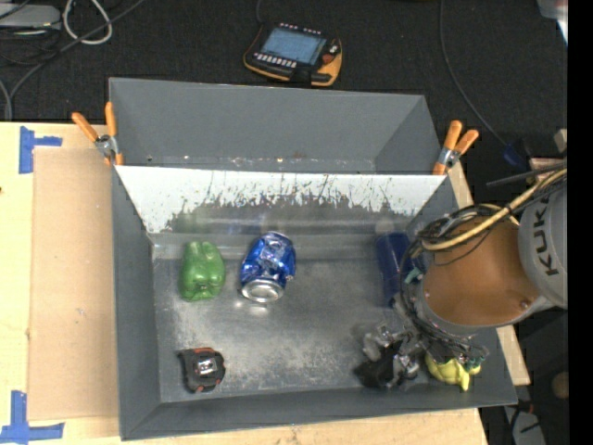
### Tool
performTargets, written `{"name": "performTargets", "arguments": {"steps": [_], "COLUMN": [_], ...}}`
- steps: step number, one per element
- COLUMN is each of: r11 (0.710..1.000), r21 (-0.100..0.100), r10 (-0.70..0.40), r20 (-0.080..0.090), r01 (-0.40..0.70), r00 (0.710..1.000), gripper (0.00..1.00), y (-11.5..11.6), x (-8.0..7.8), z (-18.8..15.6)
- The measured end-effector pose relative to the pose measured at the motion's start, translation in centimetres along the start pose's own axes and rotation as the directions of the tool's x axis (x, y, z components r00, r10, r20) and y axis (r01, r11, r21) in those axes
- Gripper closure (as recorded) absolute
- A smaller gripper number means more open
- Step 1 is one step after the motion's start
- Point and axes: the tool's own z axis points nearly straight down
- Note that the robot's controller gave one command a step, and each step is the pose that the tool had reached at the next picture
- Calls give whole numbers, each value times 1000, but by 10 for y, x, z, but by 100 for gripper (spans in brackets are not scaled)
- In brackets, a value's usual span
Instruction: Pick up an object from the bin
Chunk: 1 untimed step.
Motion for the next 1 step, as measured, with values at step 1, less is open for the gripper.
{"name": "performTargets", "arguments": {"steps": [1], "r11": [1000], "r21": [0], "r10": [-2], "r20": [0], "r01": [2], "r00": [1000], "gripper": [100], "y": [0], "x": [0], "z": [0]}}
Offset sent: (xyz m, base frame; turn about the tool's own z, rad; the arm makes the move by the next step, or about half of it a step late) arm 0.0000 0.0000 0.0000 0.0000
